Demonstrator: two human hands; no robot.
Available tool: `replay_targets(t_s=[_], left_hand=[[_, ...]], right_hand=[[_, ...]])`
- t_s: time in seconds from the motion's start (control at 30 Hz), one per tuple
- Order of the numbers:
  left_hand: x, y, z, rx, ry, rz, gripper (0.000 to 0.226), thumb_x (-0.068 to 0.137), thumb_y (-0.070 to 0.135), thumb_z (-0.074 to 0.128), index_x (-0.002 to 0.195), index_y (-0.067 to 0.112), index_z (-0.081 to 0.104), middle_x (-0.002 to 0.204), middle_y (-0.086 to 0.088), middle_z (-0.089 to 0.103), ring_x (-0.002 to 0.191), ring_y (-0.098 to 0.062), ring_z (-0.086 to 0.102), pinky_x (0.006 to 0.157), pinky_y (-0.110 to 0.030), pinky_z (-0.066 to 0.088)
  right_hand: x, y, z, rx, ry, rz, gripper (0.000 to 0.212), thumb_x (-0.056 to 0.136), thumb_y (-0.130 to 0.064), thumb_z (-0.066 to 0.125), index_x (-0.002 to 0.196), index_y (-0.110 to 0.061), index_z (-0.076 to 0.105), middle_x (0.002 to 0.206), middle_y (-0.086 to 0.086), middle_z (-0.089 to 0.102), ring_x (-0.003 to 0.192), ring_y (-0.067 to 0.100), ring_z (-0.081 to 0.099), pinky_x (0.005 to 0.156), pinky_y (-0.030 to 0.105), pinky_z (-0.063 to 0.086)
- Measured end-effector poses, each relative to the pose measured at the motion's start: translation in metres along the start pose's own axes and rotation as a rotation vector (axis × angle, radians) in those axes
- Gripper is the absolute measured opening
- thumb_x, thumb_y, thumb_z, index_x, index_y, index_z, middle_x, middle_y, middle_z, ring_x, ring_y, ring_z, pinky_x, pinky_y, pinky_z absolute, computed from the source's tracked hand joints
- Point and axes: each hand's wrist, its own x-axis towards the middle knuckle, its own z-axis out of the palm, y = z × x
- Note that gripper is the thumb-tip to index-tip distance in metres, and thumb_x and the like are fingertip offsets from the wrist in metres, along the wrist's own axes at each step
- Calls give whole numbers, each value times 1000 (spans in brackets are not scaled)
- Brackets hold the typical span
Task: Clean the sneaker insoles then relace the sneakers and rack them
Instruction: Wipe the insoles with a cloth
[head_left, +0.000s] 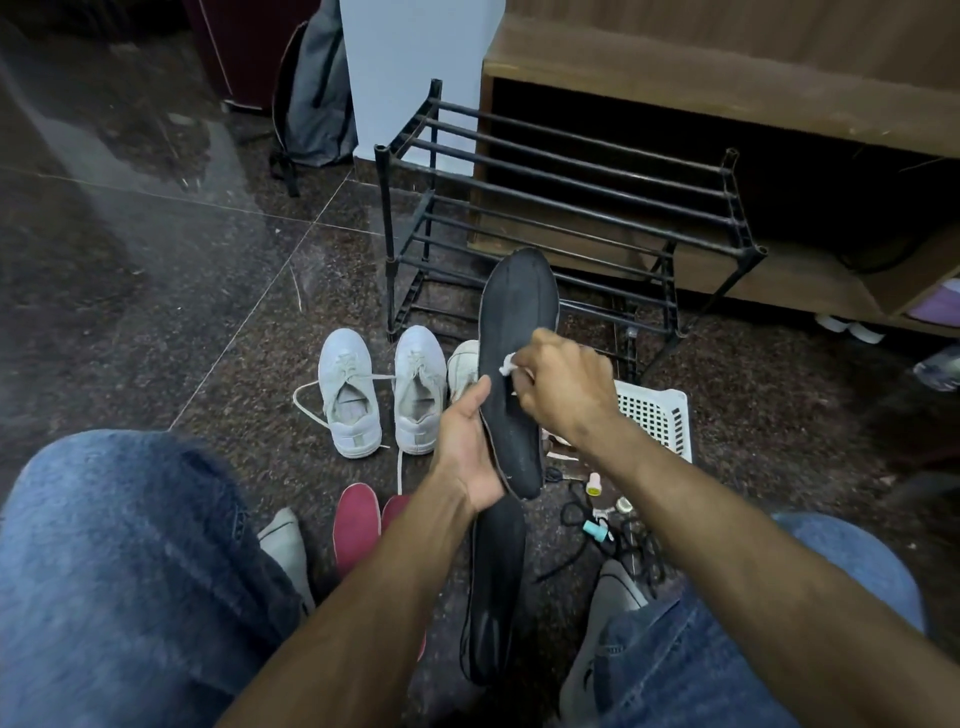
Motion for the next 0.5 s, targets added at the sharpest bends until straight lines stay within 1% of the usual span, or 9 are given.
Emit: replay_targets(t_s=[0.07,0.13,0.2,0.23,0.27,0.33,0.4,0.43,0.5], left_hand=[[-1,4,2,2,-3,-6,42,96,39,43,94,10,73,86,-12,71,72,-26,69,70,-38,52],[-1,10,-1,-36,-10,-18,47,96,40,42,97,5,74,94,-15,71,82,-29,69,81,-41,53],[-1,13,-5,-27,-3,-19,49,95,41,42,110,3,70,113,-17,67,98,-31,65,100,-44,45],[0,12,-5,-18,5,-13,49,95,40,43,116,4,67,118,-17,65,103,-32,63,105,-46,41],[0,10,-5,-8,5,-6,47,95,40,43,117,6,67,117,-16,66,102,-31,64,106,-46,41],[-1,4,-1,11,-14,-8,44,95,39,42,112,9,68,104,-14,70,92,-29,67,96,-45,47],[-2,-2,2,31,-30,-18,40,96,39,43,107,11,69,92,-11,71,79,-25,69,80,-41,51],[-4,-2,3,46,-30,-21,39,96,39,43,105,11,69,87,-10,71,73,-24,69,74,-40,50],[-5,1,3,74,-29,-18,39,95,40,45,101,10,69,83,-10,71,69,-24,67,71,-39,49]], right_hand=[[0,1,0,66,2,-6,23,93,-30,50,101,-23,70,105,1,57,93,34,62,72,39,47],[-15,-5,4,144,-60,-102,21,93,-29,52,97,-20,71,99,0,57,91,30,62,73,40,50],[-33,-10,6,146,-141,-190,23,94,-30,51,101,-21,71,98,-1,56,92,27,62,77,41,50],[-35,-7,6,109,-170,-205,24,95,-31,50,105,-22,70,101,-2,56,93,27,62,78,40,50],[-31,-3,6,77,-164,-197,26,96,-33,48,108,-24,69,103,-2,56,94,28,62,77,39,49],[-17,6,4,32,-91,-128,27,96,-34,46,108,-25,68,107,-1,56,95,31,62,76,39,47],[-7,10,4,32,-18,-22,27,96,-33,47,108,-25,69,108,-1,57,96,32,62,76,39,46],[-4,12,8,69,14,41,25,95,-33,49,107,-25,70,107,-1,58,95,32,62,75,38,46],[-1,14,16,244,89,167,21,94,-30,55,105,-26,73,101,-1,62,88,28,62,72,35,47]])
